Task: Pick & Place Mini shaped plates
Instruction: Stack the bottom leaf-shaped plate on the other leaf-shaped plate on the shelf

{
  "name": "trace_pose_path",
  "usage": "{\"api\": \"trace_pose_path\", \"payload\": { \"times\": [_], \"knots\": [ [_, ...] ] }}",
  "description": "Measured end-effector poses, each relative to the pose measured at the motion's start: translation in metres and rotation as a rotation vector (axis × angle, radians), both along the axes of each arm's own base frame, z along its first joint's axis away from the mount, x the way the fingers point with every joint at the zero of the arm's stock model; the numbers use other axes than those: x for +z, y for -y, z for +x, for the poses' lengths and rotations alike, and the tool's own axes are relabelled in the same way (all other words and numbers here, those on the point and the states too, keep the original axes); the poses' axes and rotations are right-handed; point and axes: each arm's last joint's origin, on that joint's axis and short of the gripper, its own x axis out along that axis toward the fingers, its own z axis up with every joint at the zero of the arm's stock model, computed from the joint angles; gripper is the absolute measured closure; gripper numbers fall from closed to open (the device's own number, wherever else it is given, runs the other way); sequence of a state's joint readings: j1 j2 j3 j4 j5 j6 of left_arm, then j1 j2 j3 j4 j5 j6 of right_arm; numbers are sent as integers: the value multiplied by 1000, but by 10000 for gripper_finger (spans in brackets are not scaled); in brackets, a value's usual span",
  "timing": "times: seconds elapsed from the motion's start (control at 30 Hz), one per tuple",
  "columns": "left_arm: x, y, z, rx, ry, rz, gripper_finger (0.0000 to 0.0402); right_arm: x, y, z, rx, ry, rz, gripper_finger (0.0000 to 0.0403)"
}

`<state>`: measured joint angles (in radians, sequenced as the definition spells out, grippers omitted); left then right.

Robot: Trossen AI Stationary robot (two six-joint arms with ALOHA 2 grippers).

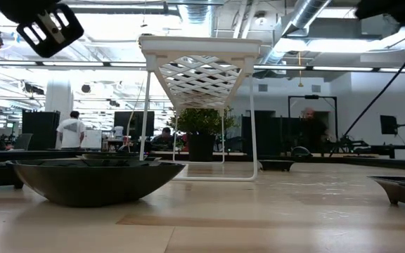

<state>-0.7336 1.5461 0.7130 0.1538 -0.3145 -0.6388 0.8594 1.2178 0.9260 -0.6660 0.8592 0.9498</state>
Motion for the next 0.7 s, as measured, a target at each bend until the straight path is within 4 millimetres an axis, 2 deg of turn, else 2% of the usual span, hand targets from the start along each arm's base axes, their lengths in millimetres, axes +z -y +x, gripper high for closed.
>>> {"api": "trace_pose_path", "payload": {
  "times": [0.2,0.33,0.5,0.7],
  "knots": [
    [-15,33,8,-21,-38,9,330,-10,-14,-6,56,-29,-46,361],
    [-25,47,11,-19,-46,40,330,-18,-21,-4,53,-46,-47,361],
    [-40,51,13,-21,-77,74,330,-28,-28,-3,57,-71,-84,361],
    [-46,49,13,-47,-85,143,330,-36,-31,0,26,-70,-95,361]
  ]
}}
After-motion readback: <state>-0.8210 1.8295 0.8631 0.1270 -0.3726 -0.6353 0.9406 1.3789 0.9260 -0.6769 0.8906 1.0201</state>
